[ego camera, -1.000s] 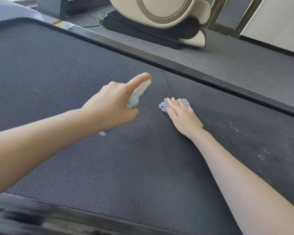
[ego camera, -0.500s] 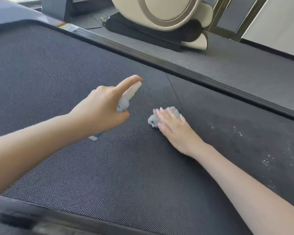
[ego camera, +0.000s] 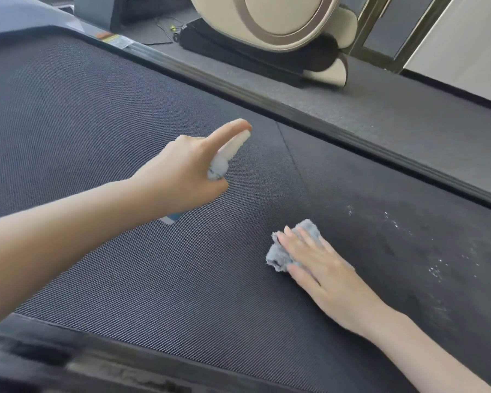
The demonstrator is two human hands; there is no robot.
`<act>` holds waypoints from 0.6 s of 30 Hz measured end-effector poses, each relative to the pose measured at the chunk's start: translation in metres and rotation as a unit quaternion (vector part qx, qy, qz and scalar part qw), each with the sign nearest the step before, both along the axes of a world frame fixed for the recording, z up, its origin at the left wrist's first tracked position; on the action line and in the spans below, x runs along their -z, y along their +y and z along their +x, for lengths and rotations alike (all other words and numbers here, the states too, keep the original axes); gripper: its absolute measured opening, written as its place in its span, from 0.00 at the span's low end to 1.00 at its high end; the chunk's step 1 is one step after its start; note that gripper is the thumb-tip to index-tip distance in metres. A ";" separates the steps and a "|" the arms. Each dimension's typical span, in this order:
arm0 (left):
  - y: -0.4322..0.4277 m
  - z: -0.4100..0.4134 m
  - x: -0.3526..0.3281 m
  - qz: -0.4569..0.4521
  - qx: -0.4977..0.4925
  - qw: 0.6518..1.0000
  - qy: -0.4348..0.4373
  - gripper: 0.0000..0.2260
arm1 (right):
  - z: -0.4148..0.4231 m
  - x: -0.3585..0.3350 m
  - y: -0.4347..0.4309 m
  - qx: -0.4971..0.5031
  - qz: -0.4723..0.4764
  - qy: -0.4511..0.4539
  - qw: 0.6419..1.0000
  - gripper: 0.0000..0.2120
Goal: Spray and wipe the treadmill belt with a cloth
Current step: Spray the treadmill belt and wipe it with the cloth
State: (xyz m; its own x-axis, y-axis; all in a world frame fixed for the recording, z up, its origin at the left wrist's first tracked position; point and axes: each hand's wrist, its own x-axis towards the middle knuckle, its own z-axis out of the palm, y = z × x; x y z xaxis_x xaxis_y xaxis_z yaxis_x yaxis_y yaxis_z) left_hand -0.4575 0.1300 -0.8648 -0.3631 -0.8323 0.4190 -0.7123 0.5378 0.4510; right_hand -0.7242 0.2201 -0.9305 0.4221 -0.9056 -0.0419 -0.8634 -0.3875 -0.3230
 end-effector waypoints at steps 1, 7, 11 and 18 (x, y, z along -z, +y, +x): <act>0.001 -0.001 0.000 -0.002 0.004 1.000 -0.002 0.35 | 0.005 0.000 -0.011 0.008 -0.001 -0.001 1.000 0.25; 0.006 -0.003 -0.002 0.003 -0.002 1.000 -0.014 0.35 | 0.040 0.011 -0.137 0.065 -0.034 0.040 0.996 0.23; 0.010 0.003 -0.006 -0.003 -0.009 1.000 -0.014 0.35 | 0.048 0.008 -0.159 0.085 -0.020 0.046 0.995 0.24; 0.010 0.010 -0.007 0.022 -0.003 1.000 0.015 0.35 | 0.009 0.001 -0.046 0.032 -0.011 0.014 0.999 0.22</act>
